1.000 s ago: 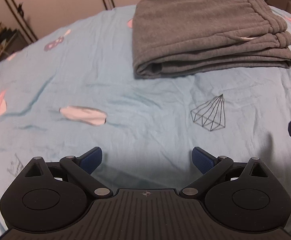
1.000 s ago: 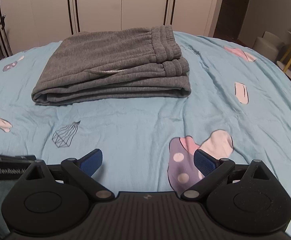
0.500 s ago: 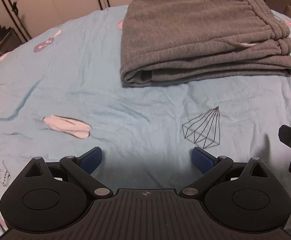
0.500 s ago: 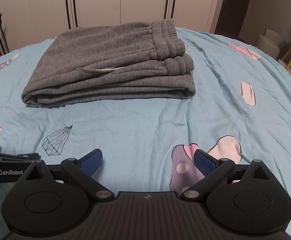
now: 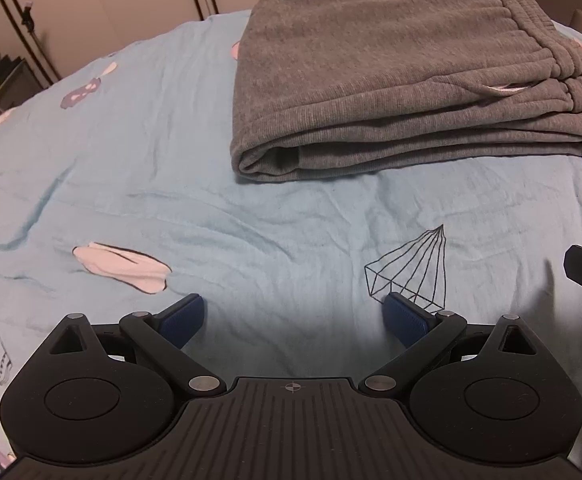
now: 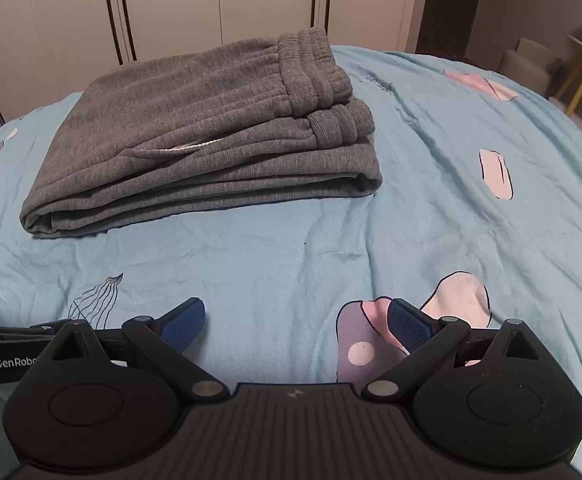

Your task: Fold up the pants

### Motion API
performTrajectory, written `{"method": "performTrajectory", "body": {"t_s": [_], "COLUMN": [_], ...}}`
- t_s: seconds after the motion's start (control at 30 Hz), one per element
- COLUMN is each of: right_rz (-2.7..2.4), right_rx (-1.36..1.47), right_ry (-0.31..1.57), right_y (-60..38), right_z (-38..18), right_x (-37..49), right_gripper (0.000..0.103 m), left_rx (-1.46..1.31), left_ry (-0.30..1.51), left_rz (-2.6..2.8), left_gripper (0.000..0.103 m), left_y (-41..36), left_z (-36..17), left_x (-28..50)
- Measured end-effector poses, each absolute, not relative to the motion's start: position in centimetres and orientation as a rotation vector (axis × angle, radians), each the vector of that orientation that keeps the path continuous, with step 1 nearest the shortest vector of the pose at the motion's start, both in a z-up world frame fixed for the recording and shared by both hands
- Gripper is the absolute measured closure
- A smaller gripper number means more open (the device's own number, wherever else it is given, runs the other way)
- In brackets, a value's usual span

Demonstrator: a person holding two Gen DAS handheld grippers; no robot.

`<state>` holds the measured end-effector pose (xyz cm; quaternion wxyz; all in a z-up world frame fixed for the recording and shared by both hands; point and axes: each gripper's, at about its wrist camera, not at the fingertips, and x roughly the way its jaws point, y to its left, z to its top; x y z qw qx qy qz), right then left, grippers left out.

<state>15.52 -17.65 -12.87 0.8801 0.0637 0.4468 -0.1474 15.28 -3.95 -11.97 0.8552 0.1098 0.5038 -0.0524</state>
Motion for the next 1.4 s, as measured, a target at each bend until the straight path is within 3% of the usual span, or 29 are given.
{"method": "performTrajectory", "body": {"t_s": [1.4], "right_rz": [-0.297], "right_rx": [0.107], "right_ry": [0.906], "right_y": [-16.93], "right_z": [-12.39], "right_x": [15.02], "right_gripper": [0.005], "left_rx": [0.214], "left_ry": [1.061], "left_rz": [-0.125], "left_gripper": [0.003], "left_y": [-4.15], "left_z": [-11.69], "left_x": [14.88]}}
